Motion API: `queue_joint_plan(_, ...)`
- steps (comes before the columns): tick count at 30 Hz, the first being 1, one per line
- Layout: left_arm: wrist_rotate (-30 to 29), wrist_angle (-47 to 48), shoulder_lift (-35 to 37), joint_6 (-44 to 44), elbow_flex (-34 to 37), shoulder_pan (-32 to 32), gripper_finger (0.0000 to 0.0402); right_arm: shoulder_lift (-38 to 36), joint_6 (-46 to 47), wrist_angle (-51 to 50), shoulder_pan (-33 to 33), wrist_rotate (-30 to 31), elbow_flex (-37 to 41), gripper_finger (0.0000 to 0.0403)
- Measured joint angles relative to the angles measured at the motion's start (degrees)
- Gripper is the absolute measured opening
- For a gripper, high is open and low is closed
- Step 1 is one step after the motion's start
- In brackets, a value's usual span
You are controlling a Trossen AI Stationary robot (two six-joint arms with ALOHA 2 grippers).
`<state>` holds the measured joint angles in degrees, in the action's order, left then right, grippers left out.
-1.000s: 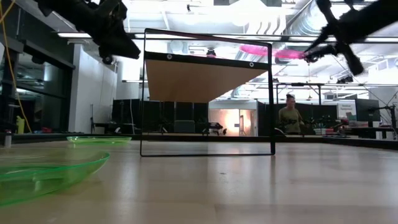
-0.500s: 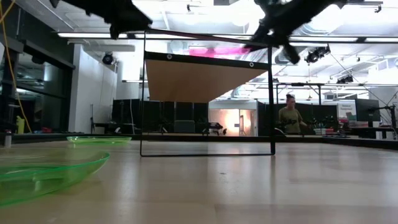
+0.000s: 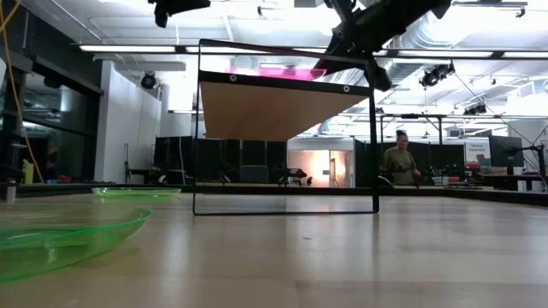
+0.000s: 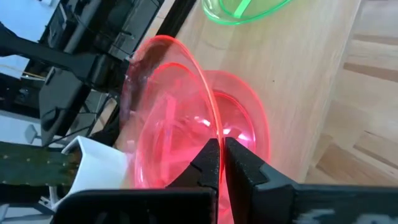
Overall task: Place and stack plates onto a shelf
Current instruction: Stack the top light red plate on top of the light red plate on the shelf
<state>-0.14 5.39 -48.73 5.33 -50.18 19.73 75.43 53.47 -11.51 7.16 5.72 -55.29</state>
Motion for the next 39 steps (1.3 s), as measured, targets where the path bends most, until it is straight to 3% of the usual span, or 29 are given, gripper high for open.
queue_joint_plan(9,0.0,-1.0,0.0,0.0,0.0,0.0,0.0111,0.0,0.1,-0.2,0.0,-3.3,0.0,0.0000)
queue_joint_plan(29,0.0,-0.9,0.0,0.0,0.0,0.0,0.0111,0.0,0.2,-2.7,0.0,-0.8,0.0,0.0002)
queue_joint_plan(33,0.0,-0.9,0.0,0.0,0.0,0.0,0.0111,0.0,0.0,-1.6,0.0,-0.8,0.1,0.0030)
queue_joint_plan(39,0.0,-0.9,0.0,0.0,0.1,0.0,0.0111,0.8,-0.2,0.0,-0.1,-0.2,0.1,0.0107)
